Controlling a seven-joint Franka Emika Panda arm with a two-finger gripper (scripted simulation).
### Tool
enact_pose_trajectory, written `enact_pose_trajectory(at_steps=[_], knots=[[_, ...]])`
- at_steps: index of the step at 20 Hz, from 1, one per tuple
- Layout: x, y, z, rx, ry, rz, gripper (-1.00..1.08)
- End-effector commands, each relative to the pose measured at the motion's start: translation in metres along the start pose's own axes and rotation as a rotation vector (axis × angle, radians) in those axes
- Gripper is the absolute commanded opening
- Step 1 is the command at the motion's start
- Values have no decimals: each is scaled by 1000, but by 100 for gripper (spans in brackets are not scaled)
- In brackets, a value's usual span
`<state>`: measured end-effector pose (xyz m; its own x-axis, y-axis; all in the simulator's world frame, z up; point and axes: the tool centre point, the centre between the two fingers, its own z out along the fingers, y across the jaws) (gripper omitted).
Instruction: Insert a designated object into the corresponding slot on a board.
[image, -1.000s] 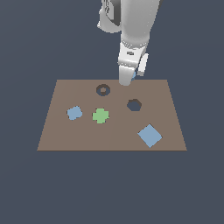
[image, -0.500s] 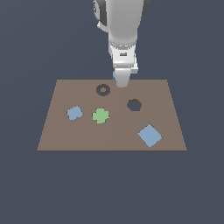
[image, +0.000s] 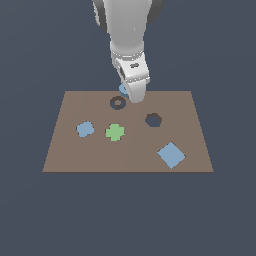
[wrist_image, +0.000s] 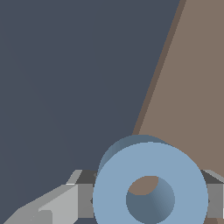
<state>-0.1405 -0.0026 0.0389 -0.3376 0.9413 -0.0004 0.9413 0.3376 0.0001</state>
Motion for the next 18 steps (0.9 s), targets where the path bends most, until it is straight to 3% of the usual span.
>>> enact_pose_trajectory(at_steps=[1,10,18], knots=[[-9,3,-1,0,0,-80,-100],[-34,17,-1,0,-1,-304,-100],[-46,27,-2,0,-1,-430,-100]])
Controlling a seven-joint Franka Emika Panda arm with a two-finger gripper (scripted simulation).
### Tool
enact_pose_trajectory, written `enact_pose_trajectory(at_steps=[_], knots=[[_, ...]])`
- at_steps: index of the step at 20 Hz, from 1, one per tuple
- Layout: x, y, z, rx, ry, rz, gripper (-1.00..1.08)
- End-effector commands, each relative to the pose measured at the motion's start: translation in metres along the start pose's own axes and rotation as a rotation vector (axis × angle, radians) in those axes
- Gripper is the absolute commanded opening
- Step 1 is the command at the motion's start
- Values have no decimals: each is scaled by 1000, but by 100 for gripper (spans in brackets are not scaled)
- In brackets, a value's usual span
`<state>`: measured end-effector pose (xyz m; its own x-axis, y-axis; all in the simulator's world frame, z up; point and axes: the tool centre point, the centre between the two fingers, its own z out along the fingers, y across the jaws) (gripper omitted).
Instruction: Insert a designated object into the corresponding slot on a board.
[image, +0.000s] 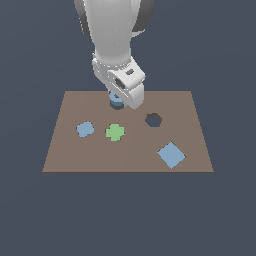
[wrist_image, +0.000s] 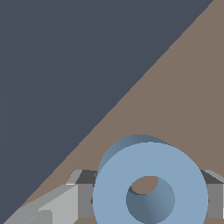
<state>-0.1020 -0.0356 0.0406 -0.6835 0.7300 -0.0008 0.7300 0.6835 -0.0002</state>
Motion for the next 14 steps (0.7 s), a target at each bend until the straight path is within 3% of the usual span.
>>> enact_pose_trajectory(at_steps=[1,14], knots=[[-4,2,0,0,0,-32,-100],[-7,4,5,0,0,-69,-100]])
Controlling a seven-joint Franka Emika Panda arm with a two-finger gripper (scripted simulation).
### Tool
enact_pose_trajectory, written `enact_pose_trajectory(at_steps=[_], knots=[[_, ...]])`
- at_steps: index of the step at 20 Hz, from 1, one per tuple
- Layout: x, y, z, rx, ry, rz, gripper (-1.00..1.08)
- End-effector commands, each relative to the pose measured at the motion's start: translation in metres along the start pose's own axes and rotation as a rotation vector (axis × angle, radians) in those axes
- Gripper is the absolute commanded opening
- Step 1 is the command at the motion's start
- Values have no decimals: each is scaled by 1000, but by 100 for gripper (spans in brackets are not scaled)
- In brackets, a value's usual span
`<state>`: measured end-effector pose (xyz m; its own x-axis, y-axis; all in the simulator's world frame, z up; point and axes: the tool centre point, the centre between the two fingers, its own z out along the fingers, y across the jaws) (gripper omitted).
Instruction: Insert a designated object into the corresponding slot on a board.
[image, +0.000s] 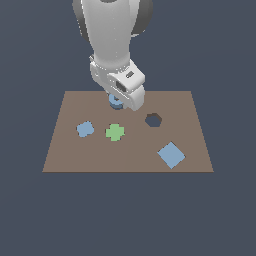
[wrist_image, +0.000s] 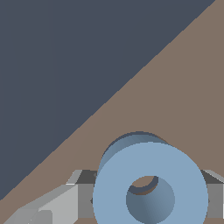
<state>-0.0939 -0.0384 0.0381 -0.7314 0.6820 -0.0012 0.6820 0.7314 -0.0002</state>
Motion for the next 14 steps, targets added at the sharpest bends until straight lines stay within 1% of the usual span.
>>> enact_pose_trajectory(at_steps=[1,4,5,14], knots=[[0,1,5,0,0,-2,-100],[0,1,7,0,0,-4,-100],[0,1,7,0,0,-4,100],[0,1,7,0,0,-4,100]])
